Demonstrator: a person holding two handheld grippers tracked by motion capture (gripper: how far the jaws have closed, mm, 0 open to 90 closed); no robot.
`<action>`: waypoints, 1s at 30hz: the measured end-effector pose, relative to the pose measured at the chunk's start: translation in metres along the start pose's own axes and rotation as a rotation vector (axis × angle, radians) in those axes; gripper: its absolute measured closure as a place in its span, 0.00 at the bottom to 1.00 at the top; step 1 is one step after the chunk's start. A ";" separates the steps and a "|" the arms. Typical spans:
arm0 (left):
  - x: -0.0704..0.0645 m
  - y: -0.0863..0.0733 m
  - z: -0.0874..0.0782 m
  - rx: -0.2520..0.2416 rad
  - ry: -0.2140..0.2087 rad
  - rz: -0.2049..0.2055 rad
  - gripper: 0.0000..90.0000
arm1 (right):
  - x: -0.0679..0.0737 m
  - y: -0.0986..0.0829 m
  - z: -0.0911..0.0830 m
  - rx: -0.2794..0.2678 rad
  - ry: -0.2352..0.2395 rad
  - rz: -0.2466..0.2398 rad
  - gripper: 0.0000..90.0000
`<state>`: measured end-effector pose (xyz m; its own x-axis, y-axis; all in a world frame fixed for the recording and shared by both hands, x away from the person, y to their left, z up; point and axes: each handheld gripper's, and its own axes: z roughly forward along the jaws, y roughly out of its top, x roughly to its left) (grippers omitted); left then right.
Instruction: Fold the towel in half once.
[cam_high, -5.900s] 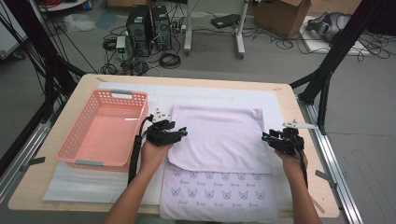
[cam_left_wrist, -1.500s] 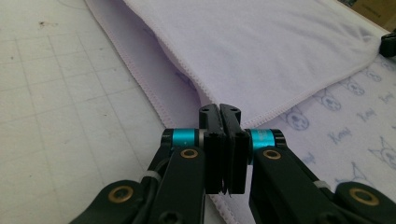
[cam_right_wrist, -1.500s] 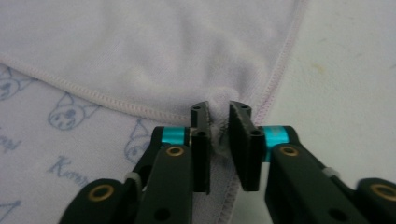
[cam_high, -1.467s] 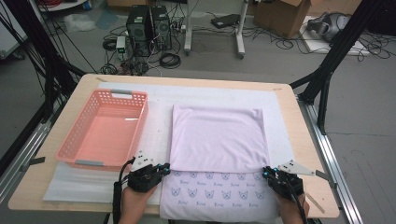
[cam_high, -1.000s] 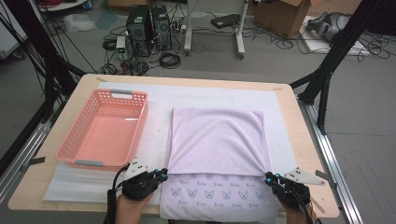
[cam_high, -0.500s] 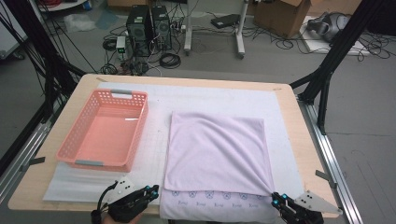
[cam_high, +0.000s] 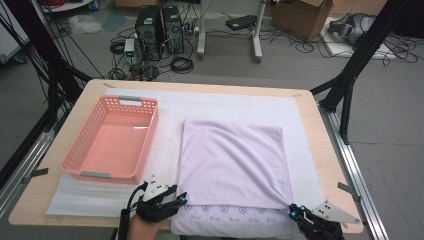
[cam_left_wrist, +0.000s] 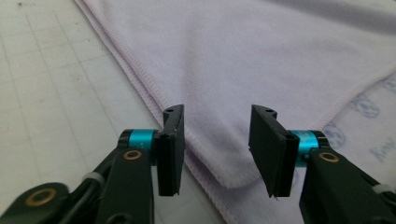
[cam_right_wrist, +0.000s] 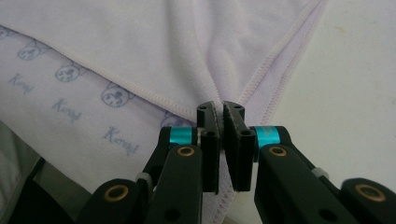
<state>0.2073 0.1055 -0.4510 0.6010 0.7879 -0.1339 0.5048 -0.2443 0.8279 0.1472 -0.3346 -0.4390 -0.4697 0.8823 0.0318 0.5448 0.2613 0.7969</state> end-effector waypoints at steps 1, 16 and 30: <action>-0.001 0.000 0.003 0.011 0.005 0.010 0.67 | 0.000 0.000 0.000 -0.003 0.000 -0.001 0.95; -0.005 0.000 -0.006 -0.032 0.017 0.044 0.95 | -0.002 0.001 0.000 -0.007 0.011 0.006 0.94; -0.013 -0.016 -0.045 -0.050 -0.068 0.021 0.95 | 0.015 -0.005 -0.027 -0.017 0.045 -0.037 0.95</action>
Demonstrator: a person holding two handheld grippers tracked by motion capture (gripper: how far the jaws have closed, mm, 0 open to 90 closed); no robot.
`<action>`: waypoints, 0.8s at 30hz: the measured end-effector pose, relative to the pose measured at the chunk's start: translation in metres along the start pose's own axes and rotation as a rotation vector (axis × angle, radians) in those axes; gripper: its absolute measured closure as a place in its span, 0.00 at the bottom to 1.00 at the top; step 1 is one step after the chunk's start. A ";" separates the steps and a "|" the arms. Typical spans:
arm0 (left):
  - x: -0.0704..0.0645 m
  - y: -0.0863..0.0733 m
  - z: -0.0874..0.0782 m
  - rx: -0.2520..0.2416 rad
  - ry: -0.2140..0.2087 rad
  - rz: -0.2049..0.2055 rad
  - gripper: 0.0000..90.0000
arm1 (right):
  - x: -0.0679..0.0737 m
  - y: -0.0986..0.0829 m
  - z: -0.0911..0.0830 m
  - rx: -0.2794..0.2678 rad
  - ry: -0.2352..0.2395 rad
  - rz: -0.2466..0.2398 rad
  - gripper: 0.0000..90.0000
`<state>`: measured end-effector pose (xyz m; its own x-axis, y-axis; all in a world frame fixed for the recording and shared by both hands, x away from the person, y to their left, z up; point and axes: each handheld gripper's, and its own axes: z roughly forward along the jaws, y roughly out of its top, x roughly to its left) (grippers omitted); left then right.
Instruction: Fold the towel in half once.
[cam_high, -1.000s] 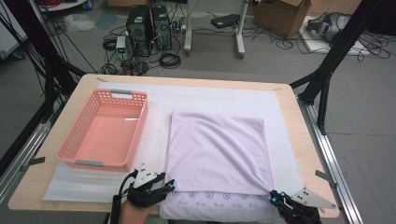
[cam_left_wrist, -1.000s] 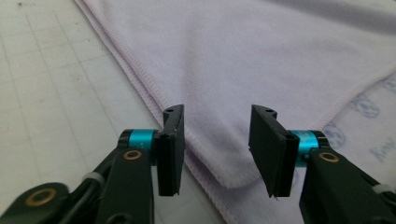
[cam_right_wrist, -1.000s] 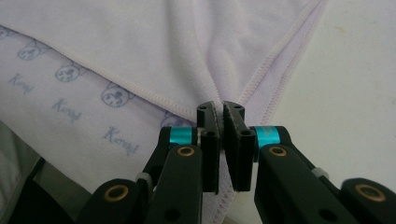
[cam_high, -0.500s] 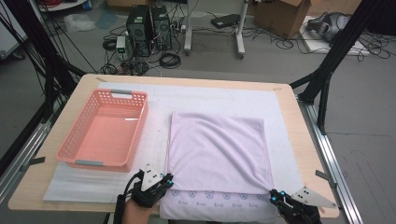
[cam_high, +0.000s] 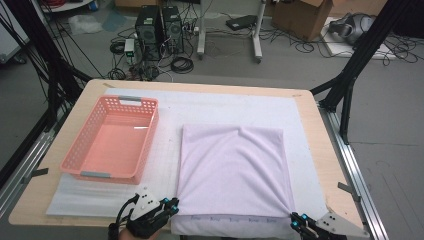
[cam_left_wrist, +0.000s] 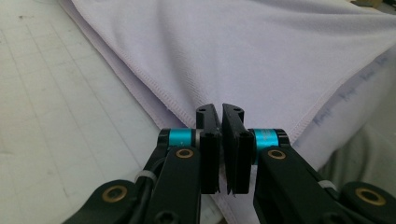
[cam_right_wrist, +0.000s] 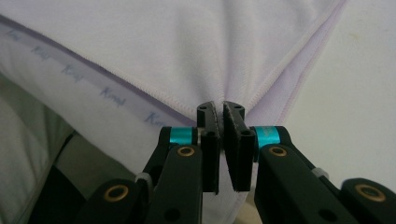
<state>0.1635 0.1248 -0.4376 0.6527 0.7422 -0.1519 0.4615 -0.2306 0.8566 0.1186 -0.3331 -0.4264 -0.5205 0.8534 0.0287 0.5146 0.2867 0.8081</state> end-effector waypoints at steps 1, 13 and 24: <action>-0.001 -0.001 -0.003 -0.001 -0.003 0.005 0.95 | 0.002 -0.001 -0.003 -0.003 0.005 0.002 0.95; -0.015 -0.013 -0.022 0.004 -0.054 0.028 0.85 | 0.025 -0.022 -0.033 0.024 0.028 -0.018 0.93; 0.014 0.030 0.011 -0.081 -0.017 -0.038 0.49 | -0.016 0.010 0.001 -0.083 -0.104 0.085 0.79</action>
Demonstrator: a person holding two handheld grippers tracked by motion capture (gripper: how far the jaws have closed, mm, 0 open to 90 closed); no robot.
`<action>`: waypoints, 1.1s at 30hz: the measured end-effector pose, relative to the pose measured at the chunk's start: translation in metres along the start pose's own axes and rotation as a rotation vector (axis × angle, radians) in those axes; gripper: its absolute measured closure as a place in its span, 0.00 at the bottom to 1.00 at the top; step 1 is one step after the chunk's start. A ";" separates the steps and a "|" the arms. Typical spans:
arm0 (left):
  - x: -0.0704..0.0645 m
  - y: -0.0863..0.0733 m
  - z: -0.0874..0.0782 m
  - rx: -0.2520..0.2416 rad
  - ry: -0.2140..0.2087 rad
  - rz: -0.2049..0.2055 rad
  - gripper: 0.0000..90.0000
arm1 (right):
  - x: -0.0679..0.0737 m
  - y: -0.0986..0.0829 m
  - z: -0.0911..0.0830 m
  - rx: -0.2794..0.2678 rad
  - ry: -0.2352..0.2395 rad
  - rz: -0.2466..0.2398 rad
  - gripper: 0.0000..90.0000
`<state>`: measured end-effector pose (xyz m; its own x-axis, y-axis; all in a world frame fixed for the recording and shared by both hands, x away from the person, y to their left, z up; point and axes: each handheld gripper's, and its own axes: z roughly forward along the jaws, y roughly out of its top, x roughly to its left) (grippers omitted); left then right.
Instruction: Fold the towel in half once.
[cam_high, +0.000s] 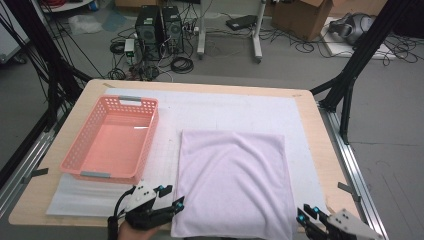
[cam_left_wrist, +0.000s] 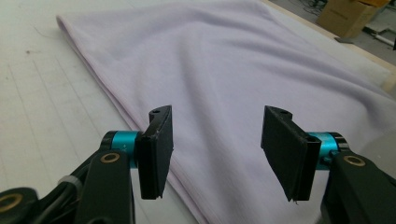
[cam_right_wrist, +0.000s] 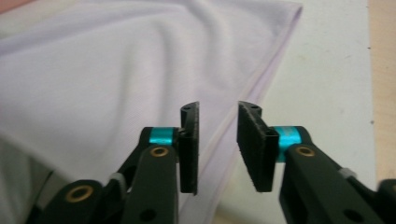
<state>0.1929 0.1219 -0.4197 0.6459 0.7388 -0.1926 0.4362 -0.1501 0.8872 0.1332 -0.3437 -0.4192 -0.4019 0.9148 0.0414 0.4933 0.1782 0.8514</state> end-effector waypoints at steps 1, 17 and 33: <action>0.003 0.004 0.004 0.002 0.003 0.003 0.49 | -0.004 0.003 0.010 0.013 -0.010 0.015 0.82; 0.050 0.038 0.076 0.043 0.040 -0.046 0.47 | -0.043 0.040 0.116 0.150 -0.085 0.042 0.97; 0.092 0.056 0.137 0.105 0.250 -0.058 0.50 | -0.070 0.053 0.119 0.076 -0.020 0.096 0.75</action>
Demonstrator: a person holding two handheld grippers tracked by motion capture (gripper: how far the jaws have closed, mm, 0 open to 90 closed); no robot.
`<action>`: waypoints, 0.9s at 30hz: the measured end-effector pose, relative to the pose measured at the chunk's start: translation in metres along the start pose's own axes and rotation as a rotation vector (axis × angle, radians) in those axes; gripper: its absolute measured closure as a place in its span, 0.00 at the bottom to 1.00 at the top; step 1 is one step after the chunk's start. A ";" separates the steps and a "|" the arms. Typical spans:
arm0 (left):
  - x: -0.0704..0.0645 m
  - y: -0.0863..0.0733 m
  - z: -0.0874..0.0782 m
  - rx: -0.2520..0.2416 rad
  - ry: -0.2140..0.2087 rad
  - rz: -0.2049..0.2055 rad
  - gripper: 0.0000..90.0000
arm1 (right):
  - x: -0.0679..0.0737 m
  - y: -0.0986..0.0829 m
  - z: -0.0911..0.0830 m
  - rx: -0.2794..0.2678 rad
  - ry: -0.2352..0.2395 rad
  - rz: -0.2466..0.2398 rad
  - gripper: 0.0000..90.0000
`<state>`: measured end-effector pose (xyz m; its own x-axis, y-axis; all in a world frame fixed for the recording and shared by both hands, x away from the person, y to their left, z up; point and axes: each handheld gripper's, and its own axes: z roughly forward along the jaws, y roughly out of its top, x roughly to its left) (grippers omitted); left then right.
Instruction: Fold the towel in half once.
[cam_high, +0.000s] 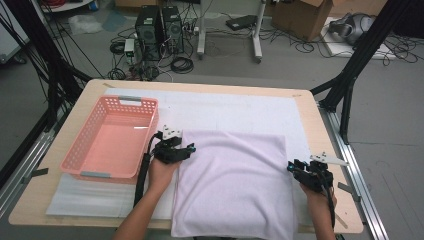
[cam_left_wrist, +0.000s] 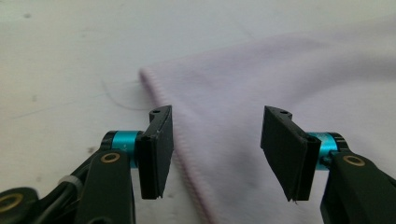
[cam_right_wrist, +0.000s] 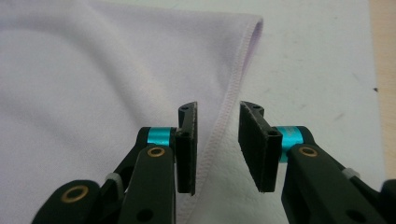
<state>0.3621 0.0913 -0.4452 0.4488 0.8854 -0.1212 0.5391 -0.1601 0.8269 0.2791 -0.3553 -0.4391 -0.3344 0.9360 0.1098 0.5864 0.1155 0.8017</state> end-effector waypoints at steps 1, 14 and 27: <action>0.003 0.002 0.002 0.000 0.013 -0.010 0.51 | 0.001 0.000 0.001 0.003 -0.002 -0.006 0.75; 0.016 0.016 0.032 0.046 0.022 -0.035 0.55 | 0.001 0.004 0.003 -0.004 -0.006 -0.021 0.71; 0.016 0.019 0.038 0.047 0.002 -0.021 0.93 | -0.024 0.047 0.074 0.101 -0.008 -0.007 0.66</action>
<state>0.4066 0.0863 -0.4517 0.4355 0.8897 -0.1372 0.5813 -0.1616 0.7975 0.3694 -0.3479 -0.4476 -0.3334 0.9375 0.0995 0.6555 0.1547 0.7392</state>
